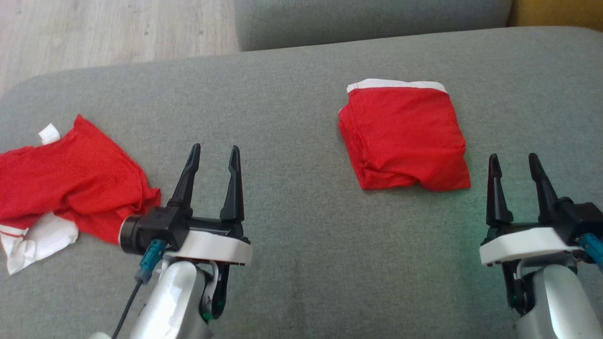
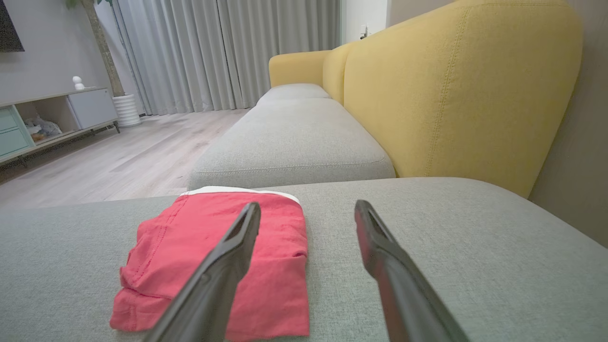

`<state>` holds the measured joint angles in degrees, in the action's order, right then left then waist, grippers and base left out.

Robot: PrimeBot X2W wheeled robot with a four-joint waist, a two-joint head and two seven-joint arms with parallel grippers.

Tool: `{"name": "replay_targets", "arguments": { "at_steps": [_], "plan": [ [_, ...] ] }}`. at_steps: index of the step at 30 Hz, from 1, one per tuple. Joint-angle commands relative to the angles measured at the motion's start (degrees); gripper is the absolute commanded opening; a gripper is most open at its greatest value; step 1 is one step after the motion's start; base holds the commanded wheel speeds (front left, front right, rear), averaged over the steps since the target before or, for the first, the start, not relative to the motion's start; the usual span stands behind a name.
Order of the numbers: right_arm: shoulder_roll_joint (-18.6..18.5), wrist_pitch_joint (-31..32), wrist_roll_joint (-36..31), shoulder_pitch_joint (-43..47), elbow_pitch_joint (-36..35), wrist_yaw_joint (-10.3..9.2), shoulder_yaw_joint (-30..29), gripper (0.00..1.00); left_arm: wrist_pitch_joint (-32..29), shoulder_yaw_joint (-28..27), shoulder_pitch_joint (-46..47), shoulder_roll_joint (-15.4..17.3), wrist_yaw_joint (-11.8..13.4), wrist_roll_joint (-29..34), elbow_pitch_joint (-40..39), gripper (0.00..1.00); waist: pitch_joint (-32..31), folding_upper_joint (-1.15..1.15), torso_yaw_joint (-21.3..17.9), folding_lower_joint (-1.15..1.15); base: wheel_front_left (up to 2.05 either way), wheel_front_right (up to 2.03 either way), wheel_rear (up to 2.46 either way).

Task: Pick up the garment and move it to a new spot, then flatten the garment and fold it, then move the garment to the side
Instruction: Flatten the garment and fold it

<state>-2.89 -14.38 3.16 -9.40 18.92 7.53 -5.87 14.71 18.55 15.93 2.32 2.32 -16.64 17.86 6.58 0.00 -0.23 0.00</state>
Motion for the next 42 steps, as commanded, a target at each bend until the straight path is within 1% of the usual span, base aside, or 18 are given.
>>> {"name": "replay_targets", "arguments": {
  "at_steps": [1, 6, 7, 8, 14, 15, 17, 18, 19, 23, 26, 30, 34, 37, 39, 42],
  "plan": [
    [0.0, -0.6, 0.6, -1.4, -2.2, -0.04, 1.5, 1.0, 0.3, -1.5, 1.4, 0.6, -0.2, 0.0, -2.0, 1.0, 0.5, 0.0, 0.2, 0.0, 0.0, 0.0, 0.0],
    [0.0, -0.6, 0.0, -3.7, -1.3, -0.04, 1.8, 1.0, 0.3, -1.1, 2.4, 0.6, -0.4, 0.0, -2.1, 1.0, 2.8, 0.0, 1.3, 0.0, 0.0, 0.0, 0.0],
    [0.0, -0.6, -0.1, -4.5, -0.7, -0.04, 1.8, 0.28, 0.3, -1.0, 2.7, 0.6, -0.5, 0.0, -2.2, 1.0, 3.5, 0.0, 1.6, 0.0, 0.0, 0.0, 0.0],
    [0.0, -0.6, -0.3, -5.6, -0.2, -0.04, 1.8, 0.0, 0.3, -0.9, 3.0, 0.6, -0.5, 0.0, -2.2, 1.0, 4.3, 0.0, 2.0, 0.0, 0.0, 0.0, 0.0],
    [-0.1, -0.3, -4.0, -14.2, 4.2, -0.04, 0.2, 0.0, 0.3, 0.5, 5.2, 0.6, -0.6, -0.1, -2.7, 1.0, 9.9, 0.0, 5.0, 0.0, 0.0, 0.0, 0.0],
    [-0.6, 0.2, -4.5, -17.8, 6.8, -0.04, -0.5, 0.0, 0.3, 0.8, 6.1, 0.6, -0.5, -0.2, -2.8, 1.0, 11.8, 0.0, 6.1, 0.0, 0.0, 0.0, 0.0],
    [-1.3, 0.5, -5.5, -21.2, 10.0, -0.04, -1.1, 0.0, 0.3, 1.3, 7.0, 0.6, -0.5, -0.3, -2.9, 1.0, 13.3, 0.0, 7.1, 0.0, 0.0, 0.0, 0.0],
    [-1.3, 0.5, -5.5, -21.2, 10.0, -0.04, -1.1, 0.0, 0.3, 1.3, 7.0, 0.6, -0.5, -0.3, -2.9, 1.0, 13.3, 0.0, 7.1, 0.0, 0.0, 0.0, 0.0],
    [-1.5, 0.6, -5.8, -22.8, 11.8, -0.04, -1.5, 0.0, 0.3, 1.5, 7.3, 0.6, -0.5, -0.4, -3.0, 1.0, 13.9, 0.0, 7.7, 0.0, 0.0, 0.0, 0.0],
    [-2.5, 2.7, -7.7, -27.5, 20.9, -0.04, -3.5, 0.0, 0.3, 2.1, 8.5, 0.6, -0.2, -0.7, -3.3, 1.0, 15.7, 0.0, 9.3, 0.0, 0.0, 0.0, 0.0],
    [-3.1, 2.9, -9.9, -29.6, 27.0, -0.04, -3.3, 0.0, 0.3, 2.2, 9.0, 0.6, -0.1, -0.9, -3.3, 1.0, 16.1, 0.0, 10.1, 0.0, 0.0, 0.0, 0.0],
    [-2.2, 0.5, -10.6, -32.6, 30.0, -0.04, -3.0, 0.0, 0.3, 1.9, 9.2, 0.6, 0.0, -1.0, -3.1, 1.0, 15.8, 0.0, 10.3, 0.0, 0.0, 0.0, 0.0],
    [-0.8, -0.5, -10.1, -34.9, 29.5, -0.04, -0.8, 0.0, 0.3, 1.8, 9.1, 0.6, 0.2, -1.2, -2.9, 1.0, 14.8, 0.0, 10.1, 0.0, 0.0, 0.0, 0.0],
    [-0.2, -0.6, -9.0, -35.2, 29.5, -0.04, 2.4, 0.0, 0.3, 1.9, 9.0, 0.6, 0.4, -1.3, -2.9, 1.0, 14.2, 0.0, 9.9, 0.0, 0.0, 0.0, 0.0],
    [0.0, -0.5, -7.6, -34.8, 32.1, -0.04, 5.7, 0.0, 0.3, 2.1, 8.9, 0.6, 0.4, -1.4, -2.9, 1.0, 13.9, 0.0, 9.8, 0.0, 0.0, 0.0, 0.0],
    [0.0, 1.8, -4.4, -34.3, 38.0, -0.04, 12.2, 0.0, 0.3, 2.3, 8.9, 0.6, 0.4, -1.5, -2.6, 1.0, 13.4, 0.0, 9.8, 0.0, 0.0, 0.0, 0.0]
  ]
}}
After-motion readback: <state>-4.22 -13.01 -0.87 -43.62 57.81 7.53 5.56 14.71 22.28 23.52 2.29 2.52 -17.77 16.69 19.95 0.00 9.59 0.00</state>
